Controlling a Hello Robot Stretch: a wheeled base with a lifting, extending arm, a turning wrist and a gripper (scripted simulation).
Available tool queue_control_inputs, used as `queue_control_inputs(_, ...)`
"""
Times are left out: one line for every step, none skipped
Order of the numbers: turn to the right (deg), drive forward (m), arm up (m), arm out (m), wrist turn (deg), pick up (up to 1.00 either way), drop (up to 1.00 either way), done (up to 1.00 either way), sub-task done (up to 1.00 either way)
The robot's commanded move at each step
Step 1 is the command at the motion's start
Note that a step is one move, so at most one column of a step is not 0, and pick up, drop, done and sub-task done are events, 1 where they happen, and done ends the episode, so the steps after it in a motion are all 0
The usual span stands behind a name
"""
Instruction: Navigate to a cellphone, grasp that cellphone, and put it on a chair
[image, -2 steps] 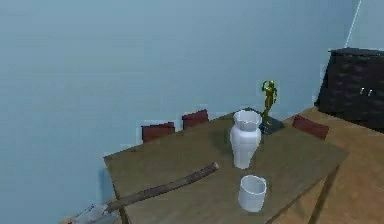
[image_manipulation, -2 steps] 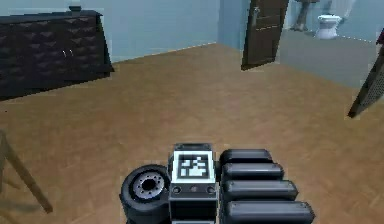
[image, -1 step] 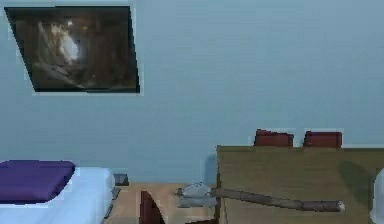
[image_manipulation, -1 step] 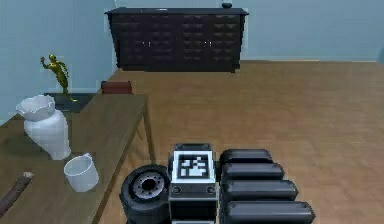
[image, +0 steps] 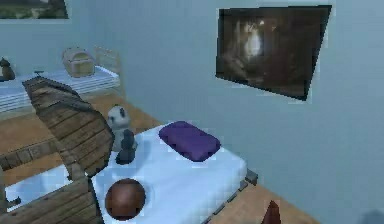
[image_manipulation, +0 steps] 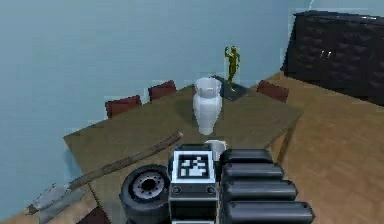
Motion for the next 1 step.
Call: queue_control_inputs(-45.0,0.0,0.0,0.0,0.0,0.0,0.0,0.0,0.0)
